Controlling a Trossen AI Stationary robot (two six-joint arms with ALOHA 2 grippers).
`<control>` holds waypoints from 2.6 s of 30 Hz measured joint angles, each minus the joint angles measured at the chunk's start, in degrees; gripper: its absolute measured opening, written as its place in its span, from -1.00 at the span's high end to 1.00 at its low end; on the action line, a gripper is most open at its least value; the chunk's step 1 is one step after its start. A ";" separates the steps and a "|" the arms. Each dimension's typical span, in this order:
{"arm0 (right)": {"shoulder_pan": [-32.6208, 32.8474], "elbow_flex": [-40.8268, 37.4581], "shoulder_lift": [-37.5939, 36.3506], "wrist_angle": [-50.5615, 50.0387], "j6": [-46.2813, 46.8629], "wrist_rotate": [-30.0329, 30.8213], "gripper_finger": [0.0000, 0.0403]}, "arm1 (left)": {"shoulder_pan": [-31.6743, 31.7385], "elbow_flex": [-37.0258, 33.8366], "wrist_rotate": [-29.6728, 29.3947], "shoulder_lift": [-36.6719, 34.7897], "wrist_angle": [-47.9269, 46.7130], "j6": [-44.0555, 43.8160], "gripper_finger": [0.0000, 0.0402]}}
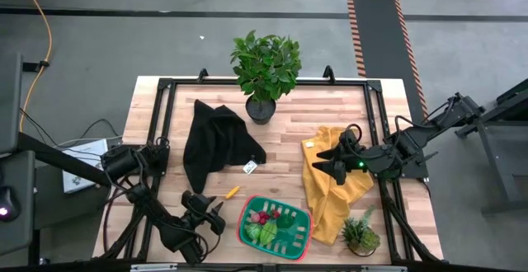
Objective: Pick and placing Produce into tupperware
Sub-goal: Put the yellow corn into the blue bin
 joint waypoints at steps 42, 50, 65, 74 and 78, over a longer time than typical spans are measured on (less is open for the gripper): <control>0.04 0.00 -0.04 -0.05 -17.08 -1.88 -0.34 | -0.71 -11.29 -8.72 -0.07 25.37 27.47 0.25; 0.04 0.00 -0.04 -0.09 -17.40 -1.57 -0.34 | 2.73 -11.27 -6.42 -0.07 27.54 34.74 0.25; 0.04 0.00 -0.03 -0.40 -18.65 -1.51 -0.34 | 4.36 -11.27 -7.60 -0.07 27.14 34.78 0.25; 0.04 0.00 -0.04 -0.40 -18.95 -1.49 -0.34 | 7.27 -11.27 -6.11 -0.07 30.18 39.34 0.25; 0.04 0.00 -0.04 -0.40 -19.12 -1.49 -0.34 | 7.65 -11.27 -6.04 -0.07 30.37 39.65 0.25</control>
